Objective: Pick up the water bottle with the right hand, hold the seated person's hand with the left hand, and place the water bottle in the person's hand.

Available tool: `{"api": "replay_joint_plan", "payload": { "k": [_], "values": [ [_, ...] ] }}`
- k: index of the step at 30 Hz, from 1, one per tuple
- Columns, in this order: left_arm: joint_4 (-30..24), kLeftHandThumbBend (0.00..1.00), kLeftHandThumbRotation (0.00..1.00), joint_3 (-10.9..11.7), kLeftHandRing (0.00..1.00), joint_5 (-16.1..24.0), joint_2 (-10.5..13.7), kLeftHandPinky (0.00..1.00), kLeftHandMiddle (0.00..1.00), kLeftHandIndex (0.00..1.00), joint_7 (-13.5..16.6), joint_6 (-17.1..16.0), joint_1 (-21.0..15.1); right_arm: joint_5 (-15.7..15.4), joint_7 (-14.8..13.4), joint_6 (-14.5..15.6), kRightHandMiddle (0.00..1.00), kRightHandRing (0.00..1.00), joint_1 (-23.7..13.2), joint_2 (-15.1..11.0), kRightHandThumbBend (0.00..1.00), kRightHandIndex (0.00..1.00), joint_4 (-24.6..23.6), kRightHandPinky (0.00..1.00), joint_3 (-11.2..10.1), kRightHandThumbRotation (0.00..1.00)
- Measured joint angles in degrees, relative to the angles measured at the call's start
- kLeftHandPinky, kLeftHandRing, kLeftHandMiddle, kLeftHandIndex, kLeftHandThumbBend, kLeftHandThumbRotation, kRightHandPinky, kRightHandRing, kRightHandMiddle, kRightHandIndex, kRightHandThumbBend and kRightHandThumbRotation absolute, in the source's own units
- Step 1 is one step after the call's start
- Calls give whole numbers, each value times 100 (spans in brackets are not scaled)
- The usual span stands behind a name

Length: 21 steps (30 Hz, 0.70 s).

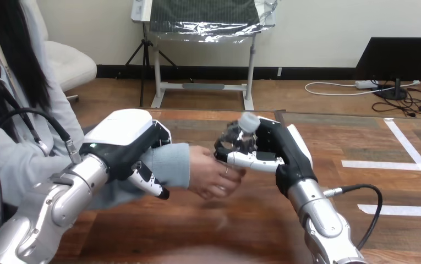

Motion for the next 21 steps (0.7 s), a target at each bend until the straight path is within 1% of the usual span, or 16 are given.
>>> {"api": "replay_joint_plan", "payload": {
  "k": [6,7,9,13,16,21],
  "values": [
    [-55,99,22,58,63,-12,0,57,69,74,-74,18,-25,-67,-6,1,74,73,-76,-7,88,75,0,70,19,17],
    [-67,100,24,70,67,-15,0,61,73,78,-89,18,-27,-72,-6,1,76,75,-90,-8,87,77,0,73,21,20],
    [-94,100,25,93,69,-23,0,63,75,80,-113,18,-31,-92,-5,1,77,76,-117,-8,87,79,0,75,43,23],
    [-145,100,28,128,74,-33,0,69,79,84,-136,18,-33,-152,-6,1,78,78,-173,-1,87,81,0,77,99,28],
    [-174,100,32,137,78,-34,4,75,83,88,-136,17,-34,-190,-8,1,79,79,-210,-1,88,83,0,78,133,35],
    [-203,100,36,137,84,-9,17,81,87,92,-135,15,-33,-270,-21,0,80,81,-255,-4,91,86,0,77,155,43]
  ]
}}
